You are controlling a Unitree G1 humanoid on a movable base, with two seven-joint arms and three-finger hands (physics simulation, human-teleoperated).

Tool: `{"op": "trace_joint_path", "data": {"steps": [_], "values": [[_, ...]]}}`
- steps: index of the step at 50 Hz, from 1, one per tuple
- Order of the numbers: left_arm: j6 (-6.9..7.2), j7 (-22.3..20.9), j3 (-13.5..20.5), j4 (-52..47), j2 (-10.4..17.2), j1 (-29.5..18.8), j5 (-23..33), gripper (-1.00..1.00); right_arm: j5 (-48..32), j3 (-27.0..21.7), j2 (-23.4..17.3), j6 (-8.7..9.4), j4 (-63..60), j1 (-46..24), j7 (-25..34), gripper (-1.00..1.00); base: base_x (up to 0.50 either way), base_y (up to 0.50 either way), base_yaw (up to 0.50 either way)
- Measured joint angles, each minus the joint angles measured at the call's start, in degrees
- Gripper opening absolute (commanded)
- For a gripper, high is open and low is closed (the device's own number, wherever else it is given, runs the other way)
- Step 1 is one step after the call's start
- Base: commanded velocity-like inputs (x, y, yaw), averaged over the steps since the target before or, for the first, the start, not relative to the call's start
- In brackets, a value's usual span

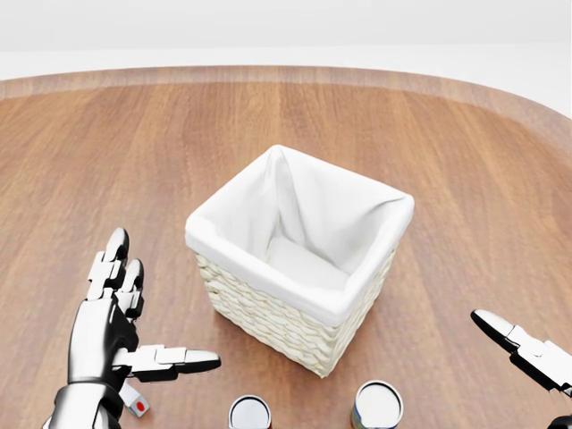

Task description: Pick up the alphabet soup and the cream cheese box, and put them in the basket.

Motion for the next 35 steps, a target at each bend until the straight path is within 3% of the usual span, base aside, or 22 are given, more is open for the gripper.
{"op": "trace_joint_path", "data": {"steps": [35], "values": [[0.11, 0.2, 0.4, 0.2, 0.2, -0.5, -1.0, 1.0, 0.0, 0.0, 0.1, 0.13, -0.5, 0.1, 0.0, 1.0, 0.19, 0.0, 0.0]]}}
